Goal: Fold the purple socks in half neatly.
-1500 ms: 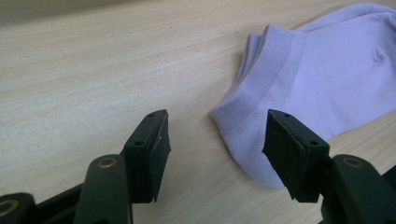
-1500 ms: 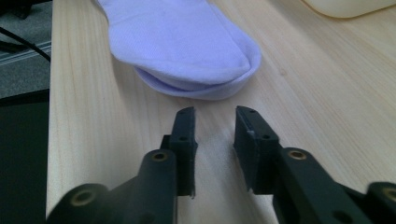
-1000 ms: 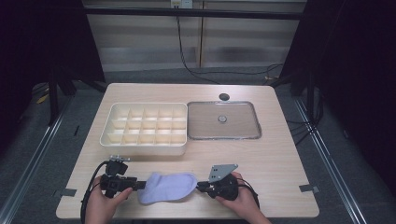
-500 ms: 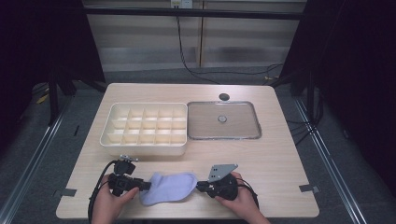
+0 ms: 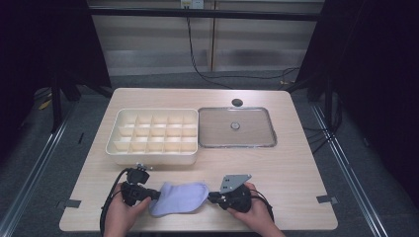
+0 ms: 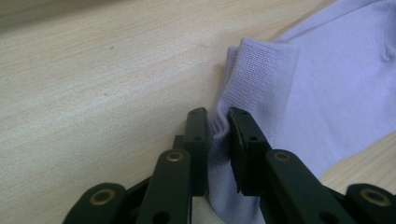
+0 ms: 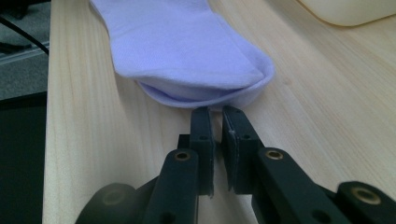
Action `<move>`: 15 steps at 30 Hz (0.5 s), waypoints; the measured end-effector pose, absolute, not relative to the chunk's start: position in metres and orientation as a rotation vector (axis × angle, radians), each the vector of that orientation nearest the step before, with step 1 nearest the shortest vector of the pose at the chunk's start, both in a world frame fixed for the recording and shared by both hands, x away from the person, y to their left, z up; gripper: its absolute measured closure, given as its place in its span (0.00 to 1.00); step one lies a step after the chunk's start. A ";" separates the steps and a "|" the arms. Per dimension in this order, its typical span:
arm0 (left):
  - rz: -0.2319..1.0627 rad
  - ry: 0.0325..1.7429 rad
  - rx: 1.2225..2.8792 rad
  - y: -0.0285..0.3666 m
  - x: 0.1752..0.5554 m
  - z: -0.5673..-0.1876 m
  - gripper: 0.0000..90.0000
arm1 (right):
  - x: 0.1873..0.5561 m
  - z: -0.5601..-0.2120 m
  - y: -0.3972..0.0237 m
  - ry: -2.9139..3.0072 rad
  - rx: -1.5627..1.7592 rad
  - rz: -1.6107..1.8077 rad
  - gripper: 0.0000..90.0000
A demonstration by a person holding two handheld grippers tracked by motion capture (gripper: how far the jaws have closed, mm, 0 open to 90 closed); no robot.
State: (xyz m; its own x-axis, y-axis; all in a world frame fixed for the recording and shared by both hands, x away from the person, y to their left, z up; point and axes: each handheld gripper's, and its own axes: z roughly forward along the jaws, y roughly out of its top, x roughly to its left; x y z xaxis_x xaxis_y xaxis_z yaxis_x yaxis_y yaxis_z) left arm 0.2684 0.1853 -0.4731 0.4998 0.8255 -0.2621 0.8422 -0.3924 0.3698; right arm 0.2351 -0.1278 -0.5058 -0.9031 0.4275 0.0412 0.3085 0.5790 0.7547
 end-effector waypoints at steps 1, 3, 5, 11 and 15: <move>-0.049 1.373 2.292 0.185 0.268 -0.473 0.87 | 0.234 -0.505 -0.127 2.664 0.622 1.220 0.92; -0.077 1.381 2.273 0.189 0.269 -0.474 0.88 | 0.235 -0.505 -0.128 2.664 0.626 1.224 0.92; -0.099 1.390 2.258 0.190 0.269 -0.474 0.88 | 0.235 -0.506 -0.129 2.659 0.632 1.237 0.92; -0.158 1.388 2.225 0.195 0.267 -0.475 0.88 | 0.237 -0.507 -0.130 2.655 0.632 1.253 0.92; -0.197 1.388 2.187 0.197 0.266 -0.473 0.89 | 0.238 -0.508 -0.131 2.655 0.641 1.264 0.92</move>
